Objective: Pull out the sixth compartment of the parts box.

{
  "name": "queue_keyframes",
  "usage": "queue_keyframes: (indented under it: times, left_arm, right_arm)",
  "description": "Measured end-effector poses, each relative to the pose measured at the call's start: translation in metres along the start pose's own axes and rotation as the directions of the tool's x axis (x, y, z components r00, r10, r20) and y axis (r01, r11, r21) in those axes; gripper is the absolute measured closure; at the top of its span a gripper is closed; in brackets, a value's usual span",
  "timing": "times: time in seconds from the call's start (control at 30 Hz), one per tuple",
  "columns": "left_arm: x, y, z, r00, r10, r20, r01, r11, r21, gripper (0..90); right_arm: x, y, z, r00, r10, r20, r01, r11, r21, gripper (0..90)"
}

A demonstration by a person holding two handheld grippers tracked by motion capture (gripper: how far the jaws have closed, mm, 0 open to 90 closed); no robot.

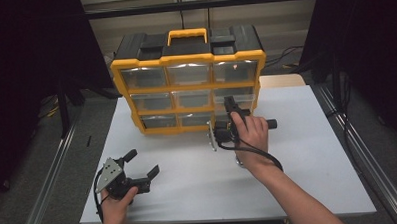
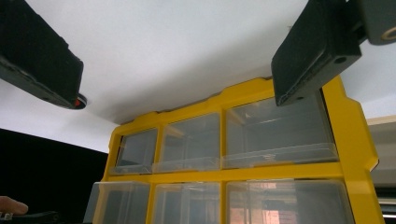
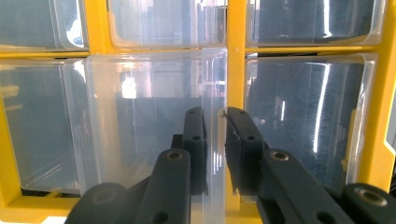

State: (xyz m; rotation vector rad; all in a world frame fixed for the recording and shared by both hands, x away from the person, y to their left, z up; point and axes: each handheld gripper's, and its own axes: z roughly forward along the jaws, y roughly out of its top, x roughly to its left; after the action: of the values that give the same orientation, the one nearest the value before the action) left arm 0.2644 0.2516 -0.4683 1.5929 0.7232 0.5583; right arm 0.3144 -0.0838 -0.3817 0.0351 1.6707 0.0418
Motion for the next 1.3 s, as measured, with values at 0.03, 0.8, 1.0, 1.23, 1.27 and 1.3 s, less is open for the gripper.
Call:
queue_keyframes:
  times: [0.03,0.8,1.0,1.23,1.27,1.3]
  left_arm:
    - [0.000,0.000,0.000,1.0000,-0.004,-0.001,0.004,1.0000,-0.003,2.3]
    - [0.000,0.000,0.000,1.0000,-0.004,-0.001,0.004,1.0000,-0.004,2.3]
    - [0.000,0.000,0.000,1.0000,-0.004,-0.001,0.004,1.0000,-0.004,2.3]
    - [-0.001,0.000,0.000,1.0000,-0.005,0.001,0.005,1.0000,-0.007,2.3]
    - [0.000,0.000,0.000,1.0000,-0.005,0.009,0.005,1.0000,-0.009,2.3]
    - [0.000,0.000,0.000,1.0000,-0.005,0.008,0.005,0.9999,-0.010,2.3]
  right_arm:
    - [0.000,0.000,-0.001,1.0000,0.000,0.000,0.000,1.000,0.001,79.5]
    - [-0.001,-0.001,-0.007,0.9999,-0.010,-0.008,0.010,1.000,-0.010,79.4]
    - [-0.001,0.000,-0.009,1.0000,-0.001,-0.009,0.000,1.000,-0.011,79.4]
    - [-0.001,0.000,-0.011,0.9999,-0.009,-0.011,0.009,1.000,-0.012,79.4]
    - [0.000,0.000,-0.011,1.0000,-0.002,-0.010,0.002,1.000,-0.011,79.4]
    - [0.000,-0.001,-0.012,1.0000,0.003,-0.007,-0.003,1.000,-0.011,79.4]
